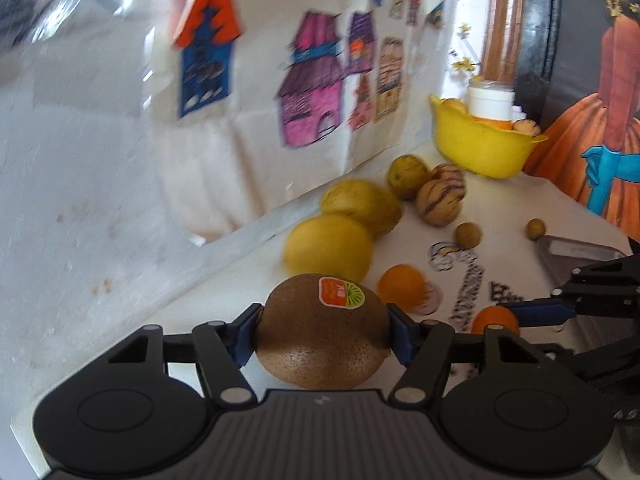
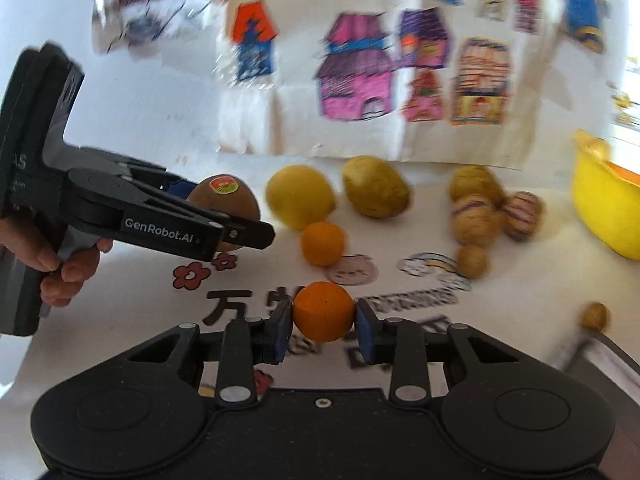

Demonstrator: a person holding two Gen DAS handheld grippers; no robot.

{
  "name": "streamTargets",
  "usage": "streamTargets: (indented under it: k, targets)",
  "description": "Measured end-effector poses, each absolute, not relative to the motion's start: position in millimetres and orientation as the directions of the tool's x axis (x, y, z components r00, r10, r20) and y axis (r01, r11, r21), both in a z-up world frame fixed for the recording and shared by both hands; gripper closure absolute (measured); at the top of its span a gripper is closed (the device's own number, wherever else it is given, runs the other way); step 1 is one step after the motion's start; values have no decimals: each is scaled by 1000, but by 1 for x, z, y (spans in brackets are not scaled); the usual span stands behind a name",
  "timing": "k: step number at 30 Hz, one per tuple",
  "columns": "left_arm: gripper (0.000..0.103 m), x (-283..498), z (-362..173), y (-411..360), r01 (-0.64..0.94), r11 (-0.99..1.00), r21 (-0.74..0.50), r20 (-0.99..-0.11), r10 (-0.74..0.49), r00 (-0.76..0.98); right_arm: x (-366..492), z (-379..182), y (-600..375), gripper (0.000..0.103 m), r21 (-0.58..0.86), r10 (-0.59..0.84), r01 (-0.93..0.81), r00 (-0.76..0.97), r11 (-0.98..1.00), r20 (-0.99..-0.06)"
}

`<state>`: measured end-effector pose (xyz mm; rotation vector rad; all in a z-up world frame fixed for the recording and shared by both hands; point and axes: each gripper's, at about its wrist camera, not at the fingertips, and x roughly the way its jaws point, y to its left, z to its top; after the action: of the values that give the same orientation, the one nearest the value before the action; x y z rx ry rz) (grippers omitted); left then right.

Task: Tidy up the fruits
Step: 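Carry the tangerine and kiwi onto the metal tray and open both tools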

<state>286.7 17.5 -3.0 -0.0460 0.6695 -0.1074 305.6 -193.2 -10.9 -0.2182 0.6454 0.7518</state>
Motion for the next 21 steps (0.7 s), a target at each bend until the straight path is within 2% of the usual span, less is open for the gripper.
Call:
streamTargets:
  k: [4, 11, 21]
  targets:
    - [35, 289, 8, -8, 124, 988, -97, -606, -157, 780, 297, 3, -240, 67, 25, 512, -623, 618, 782, -597]
    - [34, 299, 20, -79, 242, 961, -133, -567, -274, 777, 293, 16, -329, 67, -35, 327, -426, 742, 904, -585]
    - [34, 327, 2, -178, 410, 902, -135, -569, -410, 713, 314, 2, -398, 67, -75, 175, -271, 785, 960, -594]
